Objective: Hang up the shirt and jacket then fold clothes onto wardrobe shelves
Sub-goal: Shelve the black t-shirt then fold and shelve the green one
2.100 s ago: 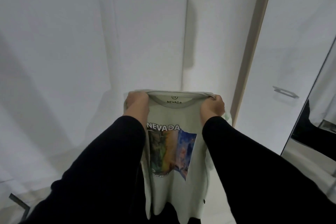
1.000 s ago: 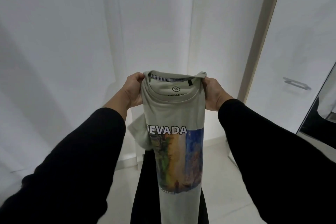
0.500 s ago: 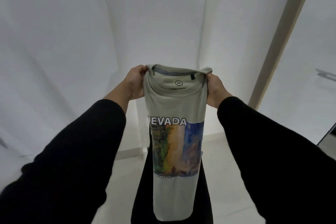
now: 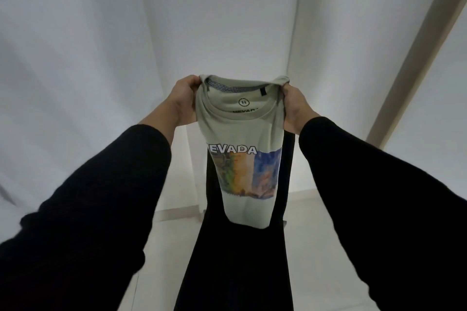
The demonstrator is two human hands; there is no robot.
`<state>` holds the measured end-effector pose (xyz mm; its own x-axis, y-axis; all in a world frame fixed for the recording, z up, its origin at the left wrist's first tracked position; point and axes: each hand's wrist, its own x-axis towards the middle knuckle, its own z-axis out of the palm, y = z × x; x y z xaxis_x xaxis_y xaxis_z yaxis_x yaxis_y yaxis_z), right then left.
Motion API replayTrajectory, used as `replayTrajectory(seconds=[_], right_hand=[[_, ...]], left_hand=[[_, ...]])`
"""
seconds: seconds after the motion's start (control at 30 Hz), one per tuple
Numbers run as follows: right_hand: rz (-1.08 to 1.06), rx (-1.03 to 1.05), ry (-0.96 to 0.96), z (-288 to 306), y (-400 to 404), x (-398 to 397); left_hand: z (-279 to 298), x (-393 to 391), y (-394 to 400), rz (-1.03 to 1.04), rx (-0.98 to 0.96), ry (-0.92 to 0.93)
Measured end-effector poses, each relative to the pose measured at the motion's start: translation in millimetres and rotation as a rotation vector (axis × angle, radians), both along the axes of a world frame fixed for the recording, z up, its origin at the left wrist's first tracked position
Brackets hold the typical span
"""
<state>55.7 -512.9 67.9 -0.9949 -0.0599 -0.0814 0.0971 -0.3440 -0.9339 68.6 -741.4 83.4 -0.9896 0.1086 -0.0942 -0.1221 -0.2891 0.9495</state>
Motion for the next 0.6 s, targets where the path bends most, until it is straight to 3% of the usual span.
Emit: replayTrajectory(seconds=[0.23,0.37,0.6], right_hand=[[-0.073,0.049,-0.161,-82.0,-0.4,79.0],[-0.013,0.049,-0.364,-155.2,-4.9,162.4],[0.128,0.33,-0.713,-272.9,-2.1,273.3]], left_hand=[[-64.1,80.0,4.5,-0.11,0.011,-0.143],[-127.8,157.1,2.8,-0.191,-0.06,-0.298],[-254.1,253.7,-3.1,-0.267,-0.17,-0.667]])
